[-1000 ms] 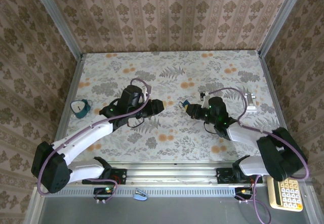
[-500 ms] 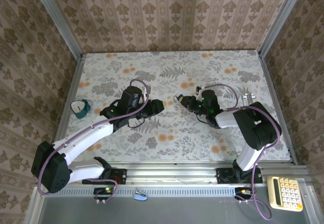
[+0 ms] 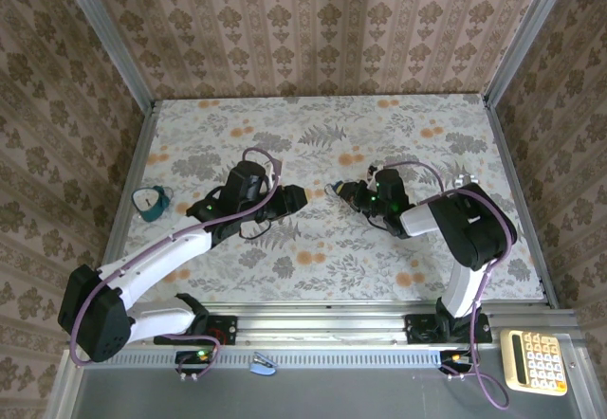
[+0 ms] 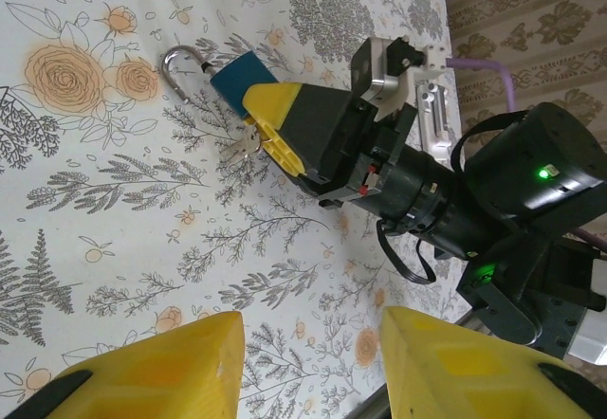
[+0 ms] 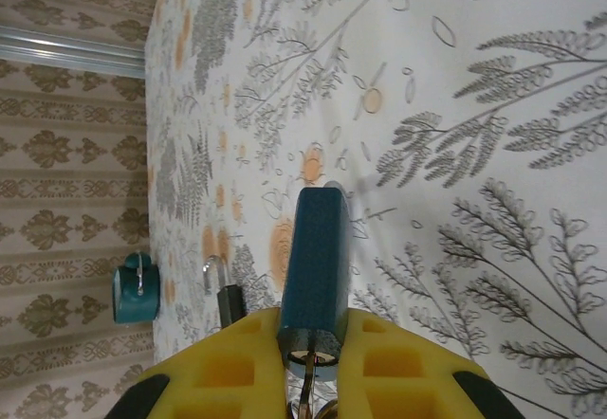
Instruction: Unlock with the key
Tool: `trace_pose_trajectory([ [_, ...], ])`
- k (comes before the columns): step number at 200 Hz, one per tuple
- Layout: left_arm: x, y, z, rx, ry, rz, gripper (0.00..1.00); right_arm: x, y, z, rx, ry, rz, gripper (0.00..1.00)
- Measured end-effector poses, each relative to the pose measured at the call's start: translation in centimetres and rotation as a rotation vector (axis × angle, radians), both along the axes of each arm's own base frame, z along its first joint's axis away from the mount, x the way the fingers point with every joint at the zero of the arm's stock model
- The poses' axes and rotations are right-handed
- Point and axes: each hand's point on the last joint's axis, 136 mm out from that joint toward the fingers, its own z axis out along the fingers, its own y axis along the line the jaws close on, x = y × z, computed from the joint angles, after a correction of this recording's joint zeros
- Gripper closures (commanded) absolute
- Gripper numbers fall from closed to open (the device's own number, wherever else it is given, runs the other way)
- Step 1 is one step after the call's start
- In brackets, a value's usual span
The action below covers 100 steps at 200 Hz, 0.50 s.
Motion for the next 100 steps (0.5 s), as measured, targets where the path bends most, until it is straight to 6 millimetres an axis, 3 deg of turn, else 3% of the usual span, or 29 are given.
trace_pose_trajectory([
  [100,0.0,0.0,-0.1,-0.003,0.003,0.003,0.56,-1.3,-1.5,-1.6,-0.069,0.097,-0.004,0.62],
])
